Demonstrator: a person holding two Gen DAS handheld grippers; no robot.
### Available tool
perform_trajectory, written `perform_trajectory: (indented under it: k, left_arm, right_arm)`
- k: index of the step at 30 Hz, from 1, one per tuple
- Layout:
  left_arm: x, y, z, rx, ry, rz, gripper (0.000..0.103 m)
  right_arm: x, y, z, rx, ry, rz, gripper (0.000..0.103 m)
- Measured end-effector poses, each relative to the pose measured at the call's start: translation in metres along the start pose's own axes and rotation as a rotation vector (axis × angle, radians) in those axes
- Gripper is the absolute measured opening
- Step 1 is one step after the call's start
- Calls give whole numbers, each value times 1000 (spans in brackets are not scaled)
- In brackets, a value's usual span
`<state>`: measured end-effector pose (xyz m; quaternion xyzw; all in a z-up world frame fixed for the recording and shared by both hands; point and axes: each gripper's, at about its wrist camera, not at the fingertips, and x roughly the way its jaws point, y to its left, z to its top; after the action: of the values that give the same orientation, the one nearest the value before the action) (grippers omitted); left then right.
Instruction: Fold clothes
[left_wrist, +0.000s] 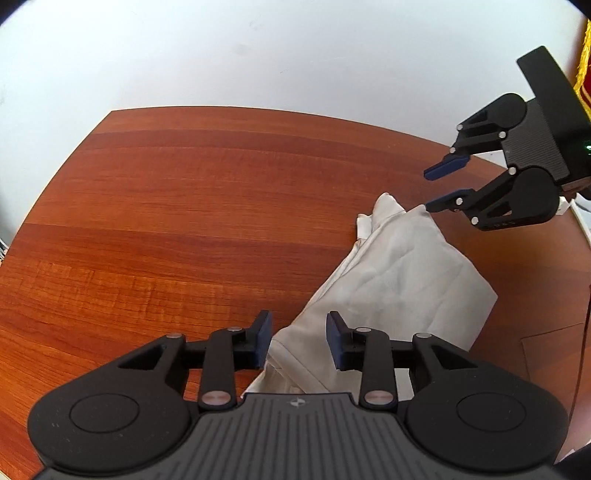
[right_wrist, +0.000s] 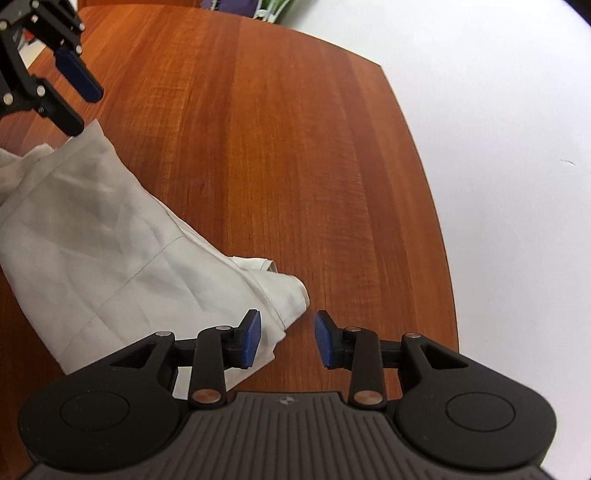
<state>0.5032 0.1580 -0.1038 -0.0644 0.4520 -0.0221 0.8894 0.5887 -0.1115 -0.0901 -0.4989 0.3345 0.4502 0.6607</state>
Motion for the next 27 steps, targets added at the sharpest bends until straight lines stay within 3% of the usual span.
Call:
perform_trajectory:
  k: [6, 8, 13, 27]
  left_arm:
    - [-2, -10, -8, 5, 9, 1, 33]
    - [-2, -14, -10, 0, 10, 7, 42]
    - [-7, -21, -16, -25, -2, 19, 47]
    - [-35, -54, -32, -76, -67, 99, 79]
  right_arm:
    - [-17, 0, -19, 129, -20, 32, 48]
    - [-18, -1, -24, 183, -23, 57, 48]
    - [-25, 0, -35, 320, -56, 103, 51]
    - [-59, 35, -62, 449, -129, 83, 69]
